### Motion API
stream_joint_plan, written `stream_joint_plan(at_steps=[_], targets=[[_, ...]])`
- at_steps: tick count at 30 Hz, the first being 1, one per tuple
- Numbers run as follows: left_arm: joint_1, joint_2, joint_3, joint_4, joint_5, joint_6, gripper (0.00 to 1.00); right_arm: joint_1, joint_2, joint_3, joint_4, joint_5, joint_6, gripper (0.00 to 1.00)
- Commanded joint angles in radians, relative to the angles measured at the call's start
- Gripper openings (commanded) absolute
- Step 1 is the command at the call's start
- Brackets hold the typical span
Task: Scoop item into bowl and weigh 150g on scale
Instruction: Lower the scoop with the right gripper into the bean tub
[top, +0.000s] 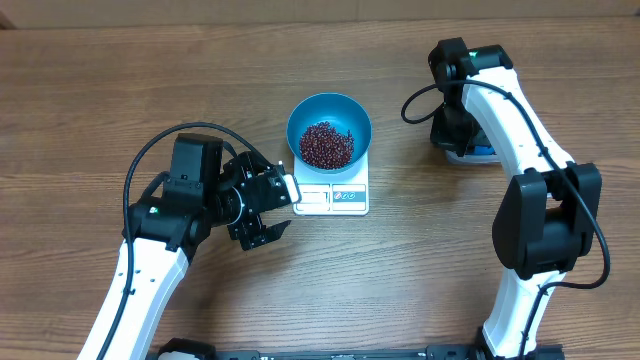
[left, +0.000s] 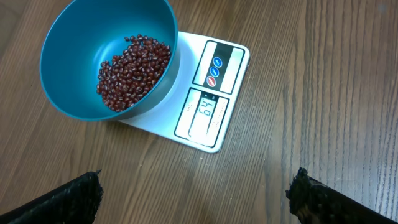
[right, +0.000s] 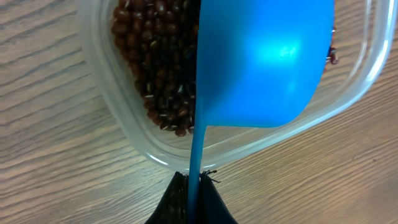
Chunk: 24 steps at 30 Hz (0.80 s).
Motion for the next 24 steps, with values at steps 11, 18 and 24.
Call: stream_joint_plan(at_steps=[11, 18, 24], targets=[[-0.007, 0.005, -0.005, 0.0, 0.008, -0.01, 1.0, -0.004, 0.004, -0.008, 0.026, -0.208, -0.034, 0.04], [-0.007, 0.005, -0.005, 0.0, 0.008, -0.01, 0.99, -0.046, 0.004, -0.008, 0.03, -0.254, -0.034, 0.04], [-0.007, 0.005, -0.005, 0.0, 0.008, -0.01, 1.0, -0.116, -0.001, -0.003, 0.05, -0.35, -0.058, 0.04]])
